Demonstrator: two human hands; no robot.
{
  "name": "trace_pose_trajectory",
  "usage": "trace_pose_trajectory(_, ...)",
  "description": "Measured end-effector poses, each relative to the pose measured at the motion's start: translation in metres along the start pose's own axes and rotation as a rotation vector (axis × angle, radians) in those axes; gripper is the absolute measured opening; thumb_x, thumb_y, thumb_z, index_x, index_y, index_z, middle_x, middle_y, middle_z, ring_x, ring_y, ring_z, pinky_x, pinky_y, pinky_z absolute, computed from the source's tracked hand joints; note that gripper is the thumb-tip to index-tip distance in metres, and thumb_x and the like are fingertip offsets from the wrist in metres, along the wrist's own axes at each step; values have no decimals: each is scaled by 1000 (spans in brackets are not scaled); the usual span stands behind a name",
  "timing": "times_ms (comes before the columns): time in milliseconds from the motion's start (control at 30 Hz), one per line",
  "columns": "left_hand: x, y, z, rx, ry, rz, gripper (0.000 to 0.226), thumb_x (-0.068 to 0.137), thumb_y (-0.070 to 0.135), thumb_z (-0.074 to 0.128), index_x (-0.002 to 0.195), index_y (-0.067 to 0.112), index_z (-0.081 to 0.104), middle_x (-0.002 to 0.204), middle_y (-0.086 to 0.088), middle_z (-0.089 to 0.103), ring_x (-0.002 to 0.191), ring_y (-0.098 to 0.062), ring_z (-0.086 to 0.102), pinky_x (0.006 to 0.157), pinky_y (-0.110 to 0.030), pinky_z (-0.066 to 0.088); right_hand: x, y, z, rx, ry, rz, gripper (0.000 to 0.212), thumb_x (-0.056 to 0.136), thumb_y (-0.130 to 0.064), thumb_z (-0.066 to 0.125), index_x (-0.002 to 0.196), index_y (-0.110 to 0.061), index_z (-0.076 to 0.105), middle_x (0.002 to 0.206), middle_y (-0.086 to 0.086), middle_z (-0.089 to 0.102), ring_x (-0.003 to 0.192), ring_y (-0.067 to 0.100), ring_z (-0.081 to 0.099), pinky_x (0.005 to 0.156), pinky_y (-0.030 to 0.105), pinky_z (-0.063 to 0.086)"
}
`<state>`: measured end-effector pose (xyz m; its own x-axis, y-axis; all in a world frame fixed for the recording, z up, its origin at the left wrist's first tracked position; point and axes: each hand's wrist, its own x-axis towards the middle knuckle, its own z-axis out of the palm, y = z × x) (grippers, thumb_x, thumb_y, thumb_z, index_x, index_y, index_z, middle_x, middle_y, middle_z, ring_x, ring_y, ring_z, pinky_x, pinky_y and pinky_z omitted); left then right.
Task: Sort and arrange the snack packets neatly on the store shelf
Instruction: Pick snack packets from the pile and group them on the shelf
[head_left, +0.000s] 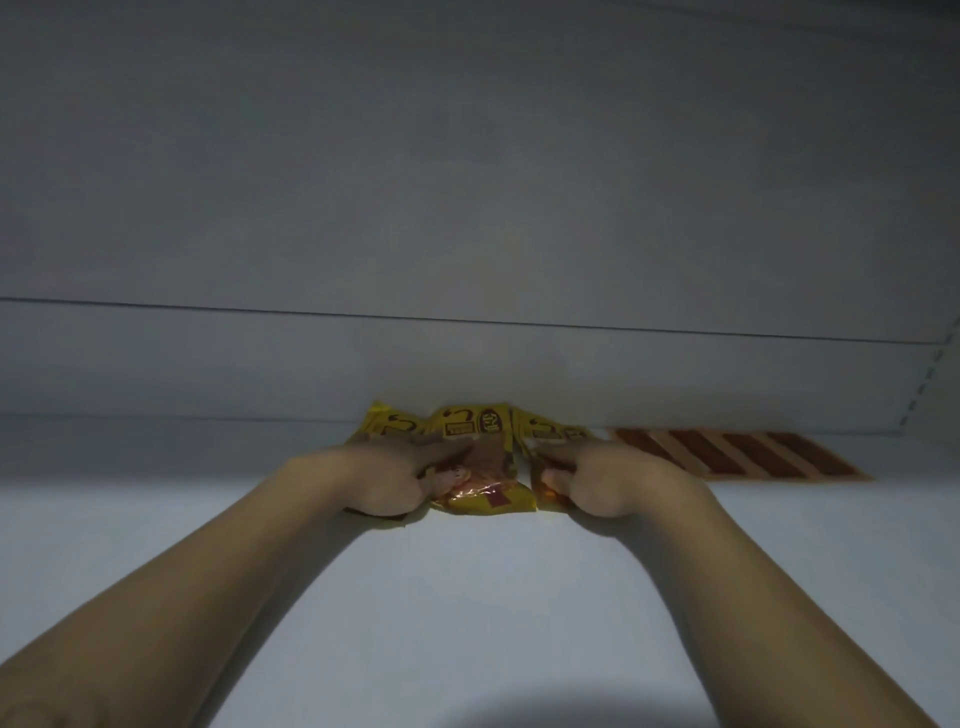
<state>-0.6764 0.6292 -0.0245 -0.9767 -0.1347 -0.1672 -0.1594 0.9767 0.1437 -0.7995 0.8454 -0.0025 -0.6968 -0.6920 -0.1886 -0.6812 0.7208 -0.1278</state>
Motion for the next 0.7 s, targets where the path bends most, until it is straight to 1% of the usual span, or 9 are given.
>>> trace_pose_trajectory(67,-2,2,5,41,52,-49,59,97,68,16,151,54,1,166,11,3,152,-20,9,121,-47,3,0,-3,-1,-28,64,-8,49,102,-45,40,150,-37,37,157,1,36,141,27,36,114,39,33)
trace_pose_trajectory(133,-4,2,1,31,104,-90,59,97,67,15,153,50,4,166,8,2,153,-20,7,120,-55,-1,-1,-9,-2,-39,246,-57,41,101,-45,40,140,-36,48,143,3,51,128,29,48,104,40,41)
trace_pose_trajectory(200,-12,-1,-10,-19,142,-98,60,98,66,20,154,50,6,166,8,5,152,-20,9,121,-53,3,-3,-18,0,16,370,-140,40,100,-48,38,138,-39,48,132,2,56,122,29,52,98,39,43)
trace_pose_trajectory(267,-25,-10,-21,-77,106,-42,55,98,62,34,150,52,21,158,14,30,147,-18,26,118,-37,24,-5,-29,6,61,339,-224,46,100,-51,41,144,-39,45,139,0,53,128,25,48,102,35,40)
trace_pose_trajectory(300,-31,-15,-24,-91,51,-16,47,99,57,41,145,51,32,145,20,44,138,-13,38,107,-21,33,-6,-35,10,68,302,-261,46,99,-52,42,143,-40,45,141,-2,53,129,24,47,103,35,40)
trace_pose_trajectory(333,-37,-20,-26,-83,-15,-8,41,100,52,44,140,50,38,132,25,49,127,-6,44,93,-9,34,-5,-39,13,67,272,-290,43,99,-52,42,141,-43,47,141,-4,53,129,22,48,103,35,41)
trace_pose_trajectory(367,-41,-22,-27,-64,-67,-13,42,101,49,44,143,47,37,131,25,49,121,-2,44,86,-6,31,-4,-42,16,62,251,-301,41,99,-53,42,139,-46,49,141,-6,55,128,21,49,102,36,42)
trace_pose_trajectory(500,-45,-23,-27,33,-49,-96,51,101,50,43,150,36,36,151,14,40,135,-10,39,95,-17,26,1,-42,18,53,255,-270,42,96,-58,46,138,-52,47,138,-8,58,125,22,52,101,34,44)
trace_pose_trajectory(700,-31,-17,-19,55,71,-141,41,101,54,39,121,23,55,117,4,58,106,-19,52,85,-26,37,2,-43,21,169,301,-350,41,94,-49,57,135,-48,53,138,-16,56,124,15,53,100,33,47)
